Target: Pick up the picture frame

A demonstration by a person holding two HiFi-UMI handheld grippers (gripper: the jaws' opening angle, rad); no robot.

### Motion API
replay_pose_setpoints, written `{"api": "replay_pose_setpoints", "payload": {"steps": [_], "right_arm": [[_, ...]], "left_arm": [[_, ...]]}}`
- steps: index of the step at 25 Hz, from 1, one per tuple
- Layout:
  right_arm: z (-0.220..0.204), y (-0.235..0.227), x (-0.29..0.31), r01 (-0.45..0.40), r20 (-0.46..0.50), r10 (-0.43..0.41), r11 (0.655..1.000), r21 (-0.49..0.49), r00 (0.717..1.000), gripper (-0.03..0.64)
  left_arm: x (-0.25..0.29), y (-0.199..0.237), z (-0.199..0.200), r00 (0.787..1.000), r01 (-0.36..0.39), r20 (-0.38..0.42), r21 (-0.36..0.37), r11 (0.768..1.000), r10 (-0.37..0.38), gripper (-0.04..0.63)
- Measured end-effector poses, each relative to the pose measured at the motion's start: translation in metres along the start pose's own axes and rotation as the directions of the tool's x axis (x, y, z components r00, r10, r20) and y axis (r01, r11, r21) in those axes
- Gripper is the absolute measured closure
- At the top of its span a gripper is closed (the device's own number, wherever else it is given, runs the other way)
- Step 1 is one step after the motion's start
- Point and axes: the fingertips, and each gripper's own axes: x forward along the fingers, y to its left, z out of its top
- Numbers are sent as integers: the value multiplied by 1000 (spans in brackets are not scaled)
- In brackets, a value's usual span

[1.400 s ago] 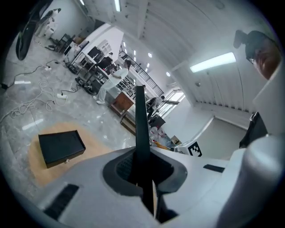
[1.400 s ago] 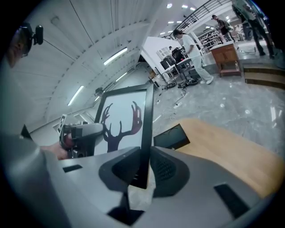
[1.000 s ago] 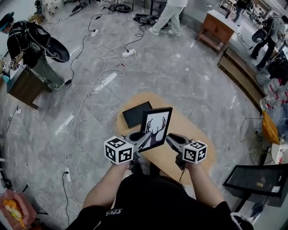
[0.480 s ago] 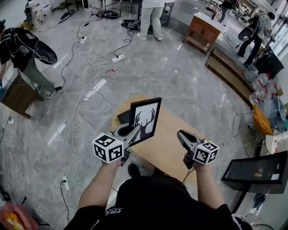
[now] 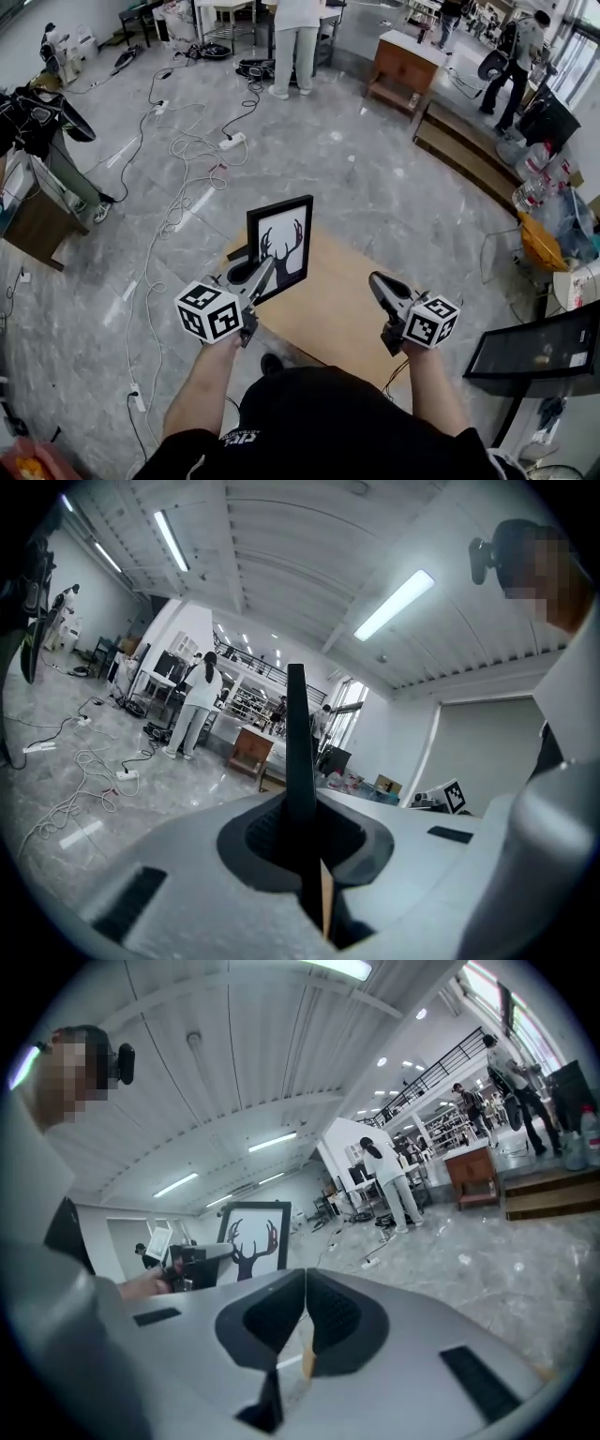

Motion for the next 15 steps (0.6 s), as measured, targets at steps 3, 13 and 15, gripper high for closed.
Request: {"api": "replay_pose_setpoints", "payload": {"steps": [3,13,15], "right_arm": [[4,-5,-13,18,5,-18,999,-41,1000,611],[34,-38,-70,71,90,-58,987,-145,994,614],[45,-51,-89,80,114,-63,986,-145,991,614]], "left_arm": [[0,-2,1,999,-31,24,9,999,31,571],[34,-56,3,997,-27,74,25,999,25,571],[52,-78,4,997,-20,70,42,999,17,571]]}}
